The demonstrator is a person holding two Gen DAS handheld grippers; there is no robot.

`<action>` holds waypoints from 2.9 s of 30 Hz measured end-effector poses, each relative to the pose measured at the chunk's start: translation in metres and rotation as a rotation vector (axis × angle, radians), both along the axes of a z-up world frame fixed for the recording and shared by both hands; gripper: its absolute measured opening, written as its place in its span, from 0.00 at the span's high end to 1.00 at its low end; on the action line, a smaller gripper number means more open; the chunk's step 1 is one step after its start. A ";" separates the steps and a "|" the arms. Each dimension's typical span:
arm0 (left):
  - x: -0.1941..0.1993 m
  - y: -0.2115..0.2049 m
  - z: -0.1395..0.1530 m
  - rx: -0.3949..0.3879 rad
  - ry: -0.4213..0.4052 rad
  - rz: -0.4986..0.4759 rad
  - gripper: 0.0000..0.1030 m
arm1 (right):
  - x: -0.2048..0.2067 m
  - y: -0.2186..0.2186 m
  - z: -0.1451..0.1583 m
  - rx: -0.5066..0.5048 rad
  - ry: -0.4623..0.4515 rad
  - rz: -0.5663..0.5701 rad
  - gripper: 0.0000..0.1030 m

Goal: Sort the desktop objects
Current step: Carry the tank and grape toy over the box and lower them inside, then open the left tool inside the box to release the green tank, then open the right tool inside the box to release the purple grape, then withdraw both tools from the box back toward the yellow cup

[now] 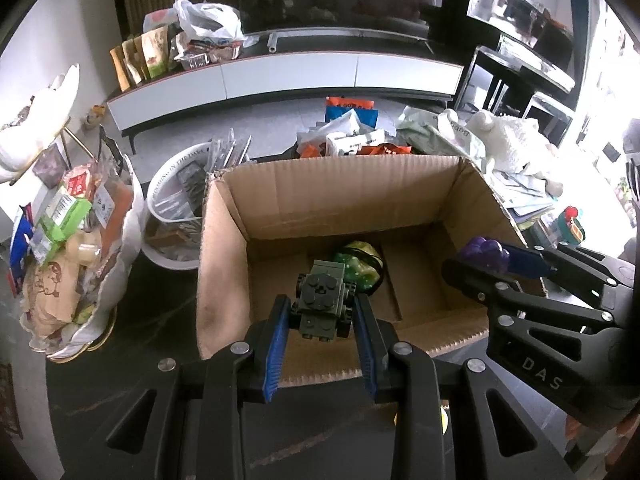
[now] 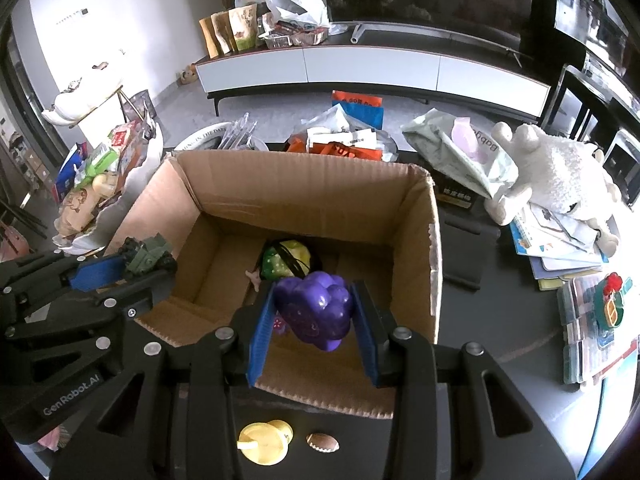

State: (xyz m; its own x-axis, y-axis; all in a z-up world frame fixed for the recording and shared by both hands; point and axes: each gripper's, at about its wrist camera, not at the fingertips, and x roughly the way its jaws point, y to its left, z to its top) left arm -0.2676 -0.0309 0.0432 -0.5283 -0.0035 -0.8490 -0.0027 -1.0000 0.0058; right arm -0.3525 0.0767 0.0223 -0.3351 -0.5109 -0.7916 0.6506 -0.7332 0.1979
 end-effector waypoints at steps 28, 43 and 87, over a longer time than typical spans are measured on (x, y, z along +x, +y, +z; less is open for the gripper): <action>0.008 -0.003 0.008 -0.030 0.048 0.027 0.34 | -0.006 -0.003 -0.006 -0.009 -0.014 0.002 0.67; 0.029 -0.029 0.010 0.009 0.040 0.073 0.00 | 0.000 -0.004 -0.004 -0.007 -0.010 0.009 0.66; 0.045 -0.051 0.015 0.027 0.040 0.146 0.00 | 0.026 0.010 0.020 -0.043 0.072 -0.018 0.01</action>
